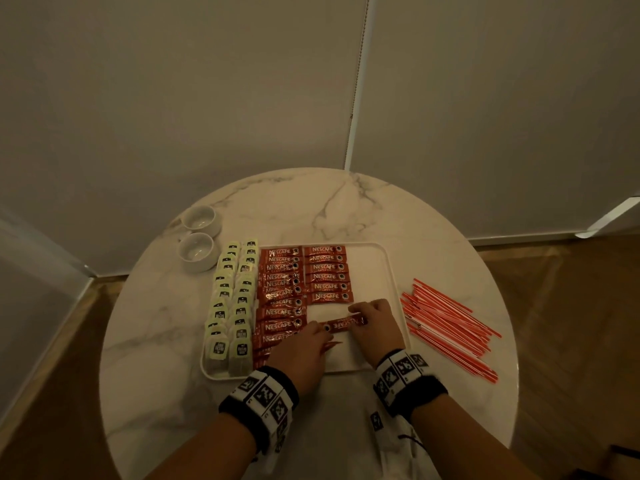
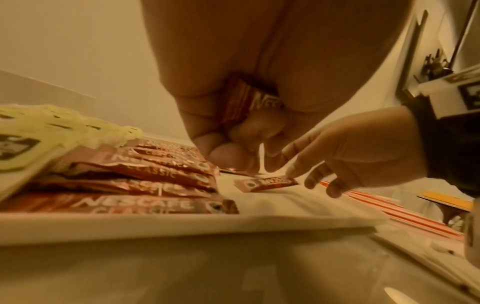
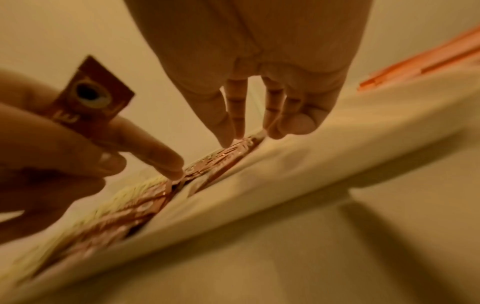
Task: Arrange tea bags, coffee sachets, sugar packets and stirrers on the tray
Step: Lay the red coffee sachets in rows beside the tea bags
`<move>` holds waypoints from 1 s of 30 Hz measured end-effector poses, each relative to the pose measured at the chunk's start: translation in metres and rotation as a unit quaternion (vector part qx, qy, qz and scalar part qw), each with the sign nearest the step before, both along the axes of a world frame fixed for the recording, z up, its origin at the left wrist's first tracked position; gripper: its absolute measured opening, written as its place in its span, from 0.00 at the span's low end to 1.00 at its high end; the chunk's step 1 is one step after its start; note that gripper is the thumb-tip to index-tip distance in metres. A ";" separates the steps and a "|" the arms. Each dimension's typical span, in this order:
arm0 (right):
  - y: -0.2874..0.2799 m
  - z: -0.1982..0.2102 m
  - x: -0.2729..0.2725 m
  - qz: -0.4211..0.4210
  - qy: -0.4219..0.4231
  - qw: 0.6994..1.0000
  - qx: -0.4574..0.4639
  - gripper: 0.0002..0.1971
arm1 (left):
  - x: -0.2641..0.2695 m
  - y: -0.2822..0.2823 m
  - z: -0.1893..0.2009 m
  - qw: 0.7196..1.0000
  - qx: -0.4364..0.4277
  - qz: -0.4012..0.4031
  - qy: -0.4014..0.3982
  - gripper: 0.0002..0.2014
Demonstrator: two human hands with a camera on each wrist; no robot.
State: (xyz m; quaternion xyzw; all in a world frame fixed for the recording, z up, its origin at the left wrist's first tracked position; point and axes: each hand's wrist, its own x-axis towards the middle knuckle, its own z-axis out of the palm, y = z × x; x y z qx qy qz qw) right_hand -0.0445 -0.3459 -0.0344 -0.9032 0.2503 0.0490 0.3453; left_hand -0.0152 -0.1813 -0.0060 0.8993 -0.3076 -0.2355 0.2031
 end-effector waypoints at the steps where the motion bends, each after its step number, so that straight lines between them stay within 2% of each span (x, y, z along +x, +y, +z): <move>1: 0.000 0.001 -0.004 0.027 0.001 0.999 -0.034 0.18 | -0.002 -0.001 -0.002 1.000 0.007 -0.006 0.003 0.17; 4: -0.002 0.006 -0.012 0.131 0.032 0.982 -0.130 0.22 | -0.005 -0.005 -0.006 0.999 0.039 -0.021 0.012 0.17; 7: -0.003 0.011 -0.013 0.173 0.065 0.967 -0.173 0.18 | -0.004 -0.007 -0.010 0.998 0.055 -0.028 0.026 0.18; 13: -0.006 0.019 -0.019 0.246 0.093 0.955 -0.136 0.12 | -0.004 -0.009 -0.009 0.998 0.053 -0.031 0.032 0.19; 15: -0.006 0.017 -0.016 0.233 0.075 0.962 -0.119 0.14 | -0.003 -0.007 -0.011 0.998 0.052 -0.017 0.022 0.17; 17: -0.005 0.013 -0.013 0.220 0.053 0.969 -0.100 0.23 | -0.004 -0.007 -0.012 0.998 0.058 -0.012 0.014 0.19; 19: -0.002 0.008 -0.010 0.228 0.048 0.966 -0.114 0.30 | -0.006 -0.007 -0.012 0.997 0.073 -0.015 0.005 0.21; 20: -0.002 0.007 -0.008 0.231 0.047 0.963 -0.132 0.31 | -0.008 -0.008 -0.011 0.997 0.081 -0.018 -0.003 0.20; 23: 0.000 0.005 -0.003 0.224 0.039 0.958 -0.177 0.21 | -0.015 -0.012 -0.013 0.994 0.099 -0.034 -0.006 0.16; 25: 0.002 0.004 0.002 0.198 0.050 0.964 -0.171 0.15 | -0.018 -0.014 -0.015 0.993 0.110 -0.036 -0.003 0.14; 30: 0.006 0.002 0.011 0.132 0.074 0.978 -0.144 0.12 | -0.013 -0.016 -0.017 0.992 0.128 -0.020 0.004 0.18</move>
